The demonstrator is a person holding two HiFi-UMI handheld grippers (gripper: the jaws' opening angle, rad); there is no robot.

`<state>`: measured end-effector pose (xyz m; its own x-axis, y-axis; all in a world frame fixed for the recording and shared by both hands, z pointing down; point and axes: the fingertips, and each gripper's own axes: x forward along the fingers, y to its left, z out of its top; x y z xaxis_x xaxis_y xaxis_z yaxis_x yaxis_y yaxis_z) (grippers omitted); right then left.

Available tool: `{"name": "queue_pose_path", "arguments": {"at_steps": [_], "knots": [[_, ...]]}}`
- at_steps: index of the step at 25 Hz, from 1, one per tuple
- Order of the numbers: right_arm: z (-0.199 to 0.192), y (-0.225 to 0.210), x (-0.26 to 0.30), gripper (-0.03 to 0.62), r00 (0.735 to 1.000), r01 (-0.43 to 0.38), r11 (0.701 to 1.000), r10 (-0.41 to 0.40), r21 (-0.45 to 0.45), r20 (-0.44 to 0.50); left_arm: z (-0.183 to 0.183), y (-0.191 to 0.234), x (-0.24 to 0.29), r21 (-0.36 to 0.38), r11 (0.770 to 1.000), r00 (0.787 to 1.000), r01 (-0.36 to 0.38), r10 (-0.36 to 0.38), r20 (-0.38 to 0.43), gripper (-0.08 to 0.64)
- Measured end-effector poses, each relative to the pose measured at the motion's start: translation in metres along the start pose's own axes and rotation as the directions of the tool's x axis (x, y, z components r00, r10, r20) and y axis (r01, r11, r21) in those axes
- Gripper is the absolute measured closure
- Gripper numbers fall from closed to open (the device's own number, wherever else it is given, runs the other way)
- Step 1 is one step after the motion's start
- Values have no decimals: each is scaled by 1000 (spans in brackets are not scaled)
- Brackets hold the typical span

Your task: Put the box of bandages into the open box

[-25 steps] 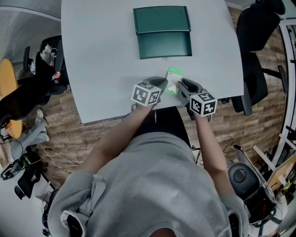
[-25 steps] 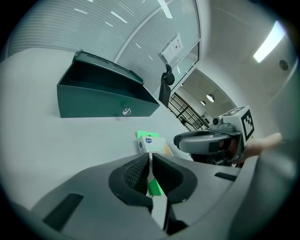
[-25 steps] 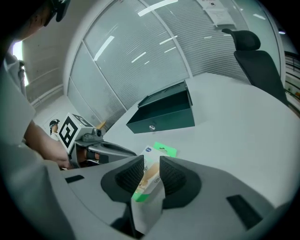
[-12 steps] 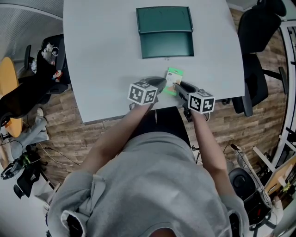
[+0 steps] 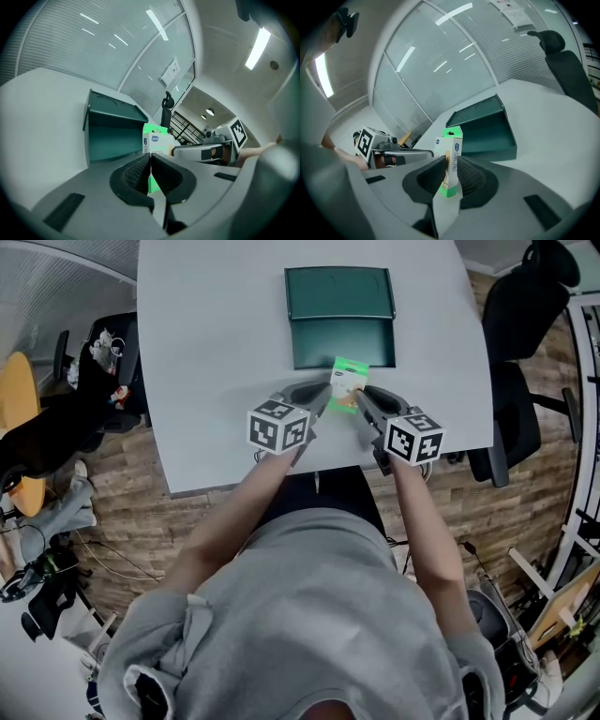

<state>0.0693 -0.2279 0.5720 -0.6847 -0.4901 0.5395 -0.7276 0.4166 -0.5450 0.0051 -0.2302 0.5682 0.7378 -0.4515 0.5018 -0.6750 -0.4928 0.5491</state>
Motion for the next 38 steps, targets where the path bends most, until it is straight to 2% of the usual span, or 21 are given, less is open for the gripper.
{"name": "queue_pose_path", "arguments": {"at_steps": [5, 10, 16, 21, 24, 32, 38], "knots": [[58, 2, 17, 494, 999, 0, 996, 5, -92, 54, 55, 15, 1, 105, 992, 995, -70, 62, 77, 535], [90, -10, 35, 494, 996, 14, 991, -2, -135, 84, 88, 33, 14, 108, 989, 989, -101, 88, 121, 535], [91, -33, 65, 495, 997, 45, 982, -34, -183, 64, 79, 56, 32, 88, 987, 990, -134, 129, 66, 537], [84, -38, 80, 500, 999, 51, 960, -53, -274, -3, 69, 50, 47, 179, 977, 992, -117, 122, -13, 540], [83, -38, 89, 500, 996, 64, 948, -80, -312, -38, 68, 49, 52, 176, 976, 990, -129, 136, -31, 538], [98, -39, 68, 506, 996, 91, 951, -80, -295, 47, 83, 62, 27, 135, 974, 982, -184, 175, 73, 540], [135, -18, 32, 532, 978, 116, 941, -52, -317, 204, 117, 52, 2, 179, 956, 960, -233, 197, 199, 540]]}}
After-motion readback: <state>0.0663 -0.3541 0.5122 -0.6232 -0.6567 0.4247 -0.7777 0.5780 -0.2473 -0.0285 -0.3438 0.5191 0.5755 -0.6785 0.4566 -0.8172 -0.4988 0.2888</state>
